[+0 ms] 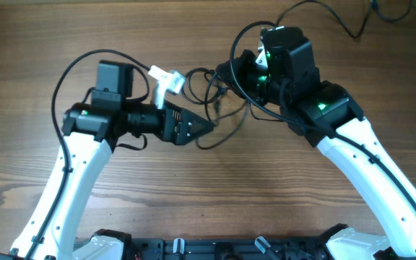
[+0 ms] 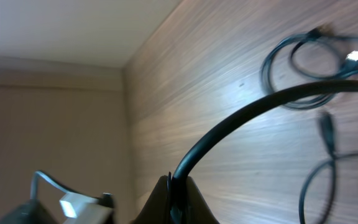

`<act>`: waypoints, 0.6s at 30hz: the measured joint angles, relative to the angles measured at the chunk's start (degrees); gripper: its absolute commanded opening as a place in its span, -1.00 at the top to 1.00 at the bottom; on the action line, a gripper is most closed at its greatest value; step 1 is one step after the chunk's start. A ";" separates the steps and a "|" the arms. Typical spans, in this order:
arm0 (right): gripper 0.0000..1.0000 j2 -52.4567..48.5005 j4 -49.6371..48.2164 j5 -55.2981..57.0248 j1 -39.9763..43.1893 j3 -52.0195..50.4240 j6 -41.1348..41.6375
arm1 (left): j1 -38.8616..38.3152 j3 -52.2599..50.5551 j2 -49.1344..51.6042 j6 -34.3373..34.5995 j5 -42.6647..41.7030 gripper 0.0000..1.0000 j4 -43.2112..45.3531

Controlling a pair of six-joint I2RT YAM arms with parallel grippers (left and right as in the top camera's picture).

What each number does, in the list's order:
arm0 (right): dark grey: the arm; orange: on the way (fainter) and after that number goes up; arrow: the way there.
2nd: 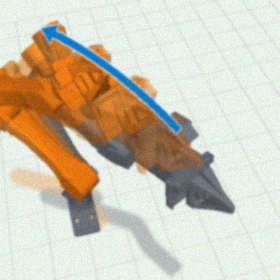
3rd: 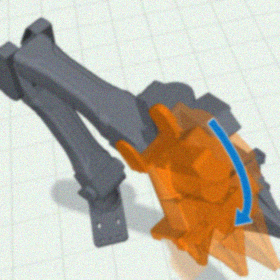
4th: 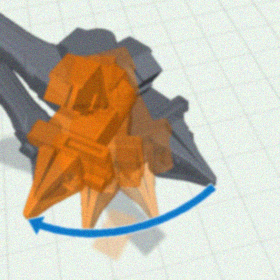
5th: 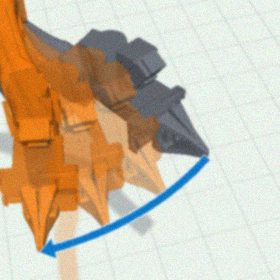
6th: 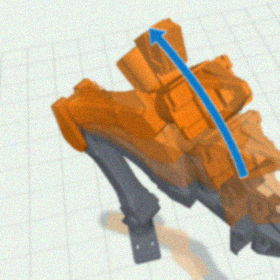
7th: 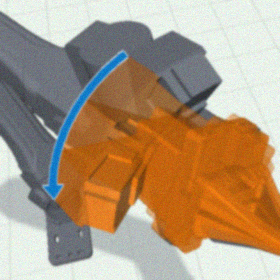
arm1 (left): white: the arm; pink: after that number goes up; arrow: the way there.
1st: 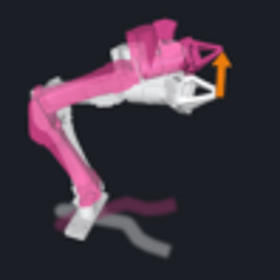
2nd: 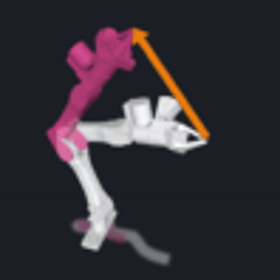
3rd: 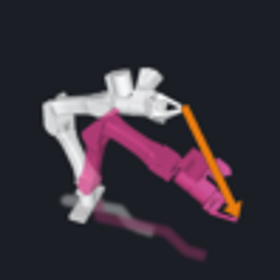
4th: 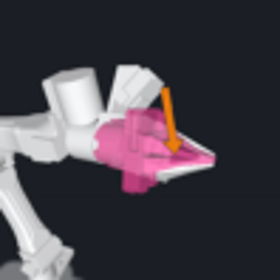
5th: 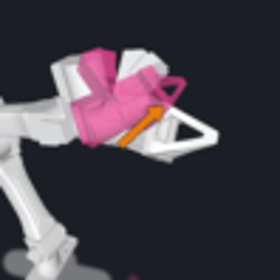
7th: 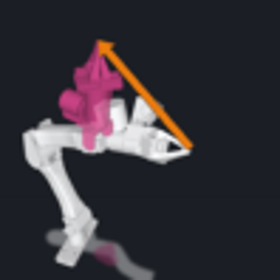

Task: Untangle cables
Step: 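Reach the left gripper toward the cable held by the right gripper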

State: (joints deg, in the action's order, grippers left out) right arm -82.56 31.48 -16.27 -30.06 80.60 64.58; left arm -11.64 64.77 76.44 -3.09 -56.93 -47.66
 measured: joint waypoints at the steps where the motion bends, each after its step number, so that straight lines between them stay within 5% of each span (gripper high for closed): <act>1: 0.91 0.00 -0.70 -1.01 0.00 0.00 1.62 | -1.09 0.00 0.00 -0.85 1.95 -1.00 0.20; 9: 0.91 0.00 -3.54 -9.84 0.00 0.00 6.08 | -4.02 0.00 0.00 -2.62 12.22 -0.99 7.48; 11: 0.91 0.00 -3.58 -12.13 0.00 0.00 7.06 | -4.02 0.00 0.00 -2.21 14.56 -0.59 8.35; 12: 0.91 0.00 -3.76 -13.40 0.00 0.00 7.65 | -4.02 0.00 0.00 -2.08 15.87 -0.19 8.35; 18: 0.91 -0.02 -5.51 -14.80 0.00 0.00 9.57 | -4.07 0.00 0.00 0.90 18.38 0.37 8.09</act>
State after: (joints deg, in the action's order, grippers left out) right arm -82.59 25.98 -31.07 -30.06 80.60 74.15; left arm -15.70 64.77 76.44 -2.20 -38.54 -39.57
